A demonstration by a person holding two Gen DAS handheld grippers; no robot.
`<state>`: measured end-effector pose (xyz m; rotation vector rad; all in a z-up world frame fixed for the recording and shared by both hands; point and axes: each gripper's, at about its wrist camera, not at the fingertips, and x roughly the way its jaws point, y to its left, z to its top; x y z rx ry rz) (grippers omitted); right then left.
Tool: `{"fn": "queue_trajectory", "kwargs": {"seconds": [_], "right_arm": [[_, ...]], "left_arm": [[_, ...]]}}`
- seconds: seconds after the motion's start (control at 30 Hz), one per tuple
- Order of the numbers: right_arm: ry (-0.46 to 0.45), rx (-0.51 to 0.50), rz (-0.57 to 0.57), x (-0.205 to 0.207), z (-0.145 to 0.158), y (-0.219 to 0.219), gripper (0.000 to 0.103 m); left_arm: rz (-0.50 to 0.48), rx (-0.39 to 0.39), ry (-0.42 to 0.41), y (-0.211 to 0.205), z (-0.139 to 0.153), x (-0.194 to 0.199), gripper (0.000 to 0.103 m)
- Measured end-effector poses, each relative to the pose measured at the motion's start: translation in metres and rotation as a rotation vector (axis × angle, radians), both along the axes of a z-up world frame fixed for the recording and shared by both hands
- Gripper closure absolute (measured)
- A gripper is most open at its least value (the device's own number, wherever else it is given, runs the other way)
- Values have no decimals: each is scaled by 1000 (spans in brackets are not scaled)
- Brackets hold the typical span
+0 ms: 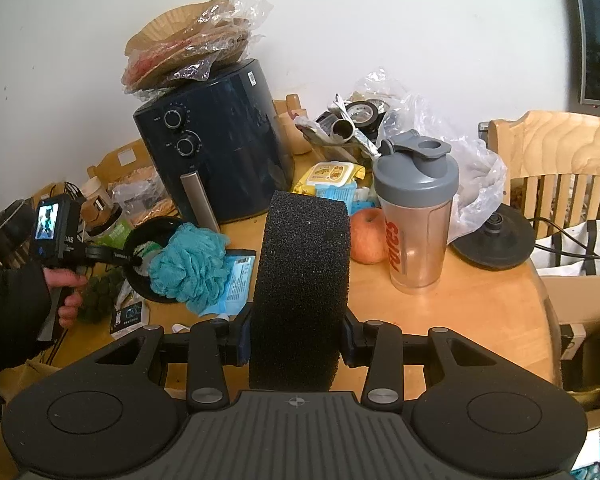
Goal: Organize soft objects
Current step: 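Grasp the second black foam disc with the left gripper while the right holds its disc, then carry the black foam disc with the left gripper and release it into the box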
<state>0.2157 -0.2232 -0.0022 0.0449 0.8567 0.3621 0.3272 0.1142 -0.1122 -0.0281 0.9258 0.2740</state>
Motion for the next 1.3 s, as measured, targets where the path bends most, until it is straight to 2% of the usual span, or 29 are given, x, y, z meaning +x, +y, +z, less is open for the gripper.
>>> {"fn": "queue_trajectory", "kwargs": {"seconds": [0.37, 0.63, 0.87, 1.3], "right_arm": [[-32, 2, 27, -2, 10, 3, 59], [-46, 17, 43, -7, 18, 3, 59], [-75, -10, 57, -10, 32, 5, 59], [-131, 2, 117, -19, 57, 12, 59]], "left_arm": [[6, 50, -170, -1, 56, -12, 94], [-4, 56, -240, -3, 96, -36, 94], [-22, 18, -254, -9, 123, -60, 94], [-35, -98, -236, -23, 166, -118, 94]]}}
